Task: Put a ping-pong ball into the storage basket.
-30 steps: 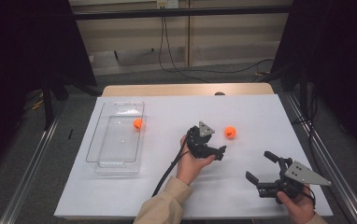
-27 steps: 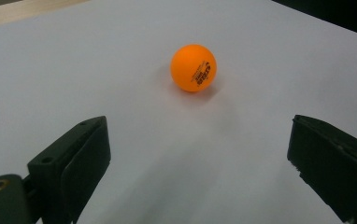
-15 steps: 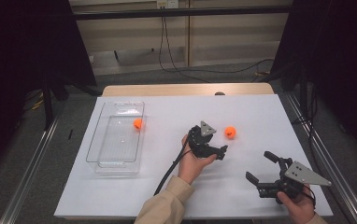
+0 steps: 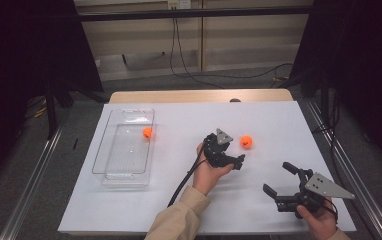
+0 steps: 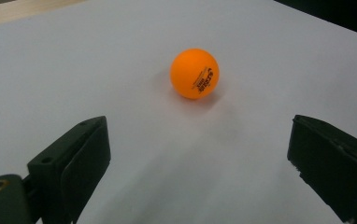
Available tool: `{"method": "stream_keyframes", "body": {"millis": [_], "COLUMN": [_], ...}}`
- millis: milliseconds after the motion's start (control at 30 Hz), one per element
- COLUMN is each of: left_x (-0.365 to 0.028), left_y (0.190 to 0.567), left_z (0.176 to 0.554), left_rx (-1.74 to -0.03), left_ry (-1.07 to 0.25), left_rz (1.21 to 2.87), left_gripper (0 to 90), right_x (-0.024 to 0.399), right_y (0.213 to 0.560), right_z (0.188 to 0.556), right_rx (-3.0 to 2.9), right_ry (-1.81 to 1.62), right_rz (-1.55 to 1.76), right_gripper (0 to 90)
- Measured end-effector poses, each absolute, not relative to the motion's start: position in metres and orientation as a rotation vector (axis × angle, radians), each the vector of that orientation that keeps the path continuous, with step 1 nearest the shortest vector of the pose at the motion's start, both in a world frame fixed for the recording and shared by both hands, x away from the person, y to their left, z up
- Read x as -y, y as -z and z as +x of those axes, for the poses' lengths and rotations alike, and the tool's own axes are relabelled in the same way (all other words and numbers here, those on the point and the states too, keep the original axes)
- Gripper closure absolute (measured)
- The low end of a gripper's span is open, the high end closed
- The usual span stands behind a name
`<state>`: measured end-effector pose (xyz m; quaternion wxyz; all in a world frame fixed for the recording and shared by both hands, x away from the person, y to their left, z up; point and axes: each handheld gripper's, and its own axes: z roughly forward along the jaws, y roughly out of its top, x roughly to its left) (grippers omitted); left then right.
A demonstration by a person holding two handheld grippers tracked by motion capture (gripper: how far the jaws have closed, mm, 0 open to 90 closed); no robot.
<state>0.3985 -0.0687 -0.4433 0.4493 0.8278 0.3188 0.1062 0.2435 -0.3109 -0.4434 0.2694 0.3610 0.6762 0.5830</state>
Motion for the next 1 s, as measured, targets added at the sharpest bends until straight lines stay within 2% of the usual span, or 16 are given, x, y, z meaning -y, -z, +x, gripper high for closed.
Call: {"method": "stream_keyframes", "body": {"millis": [1000], "left_x": [0.0791], "left_y": [0.4475], "left_z": [0.4084], "left_rx": [-0.792], "left_ry": [-0.296], "left_rz": [2.06], "left_gripper": [6.1], "right_x": [0.311], "right_y": [0.4435], "right_z": [0.2431], "right_rx": [-1.827], "right_ry": [-1.572], "right_rz": [0.97], "right_gripper": [1.1]}}
